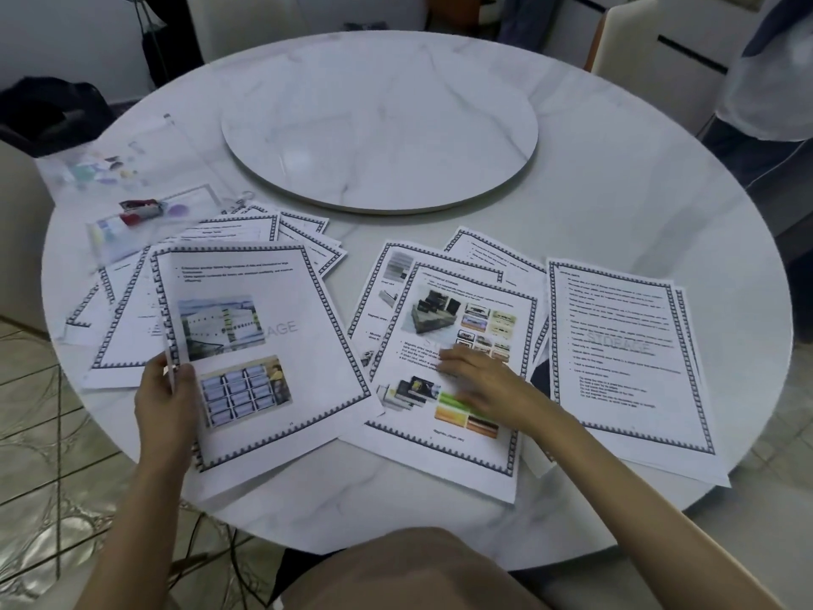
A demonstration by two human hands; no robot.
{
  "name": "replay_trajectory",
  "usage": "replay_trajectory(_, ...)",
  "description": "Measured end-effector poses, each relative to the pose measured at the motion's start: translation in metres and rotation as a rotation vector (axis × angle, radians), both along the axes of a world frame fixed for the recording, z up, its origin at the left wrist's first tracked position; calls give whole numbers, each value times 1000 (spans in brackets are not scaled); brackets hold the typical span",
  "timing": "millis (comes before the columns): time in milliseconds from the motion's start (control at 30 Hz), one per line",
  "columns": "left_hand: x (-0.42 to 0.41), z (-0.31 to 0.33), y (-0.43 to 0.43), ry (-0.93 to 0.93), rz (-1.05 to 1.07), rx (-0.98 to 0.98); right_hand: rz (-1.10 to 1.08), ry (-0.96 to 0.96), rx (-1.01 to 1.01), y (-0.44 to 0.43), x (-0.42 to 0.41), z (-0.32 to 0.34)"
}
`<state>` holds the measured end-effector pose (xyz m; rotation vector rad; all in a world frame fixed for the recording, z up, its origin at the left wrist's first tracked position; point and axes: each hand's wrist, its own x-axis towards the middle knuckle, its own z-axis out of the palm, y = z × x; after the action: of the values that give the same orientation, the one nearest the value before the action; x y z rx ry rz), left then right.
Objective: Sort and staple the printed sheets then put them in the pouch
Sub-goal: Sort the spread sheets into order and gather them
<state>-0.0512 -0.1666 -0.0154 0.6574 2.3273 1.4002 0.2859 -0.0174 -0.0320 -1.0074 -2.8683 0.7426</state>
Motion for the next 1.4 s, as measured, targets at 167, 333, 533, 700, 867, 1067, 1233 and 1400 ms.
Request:
replay_trajectory(167,2,1,3,-15,-25,-13,-276,110,95,-1,11,9)
replay_trajectory(333,9,0,6,8,-45,-29,-857,-51,117,-8,25,19)
replay_trajectory(533,15,1,15,17,-66,-19,-880,-228,-8,-14,16,13)
replay_trajectory(700,10,5,22,29,-60,15,-990,-100,-19,-13,16,10)
replay_trajectory(867,4,9,22,37,-45,16,-1065,100,-35,-12,19,5)
replay_trajectory(1067,6,6,19,9,-43,34,-1090,307,-73,-6,24,14)
replay_trajectory(1233,7,6,21,29,-36,54,-1236,474,-119,14,49,37)
replay_trajectory(1400,7,7,25,19,-32,66,-1317,570,-115,43,108,52)
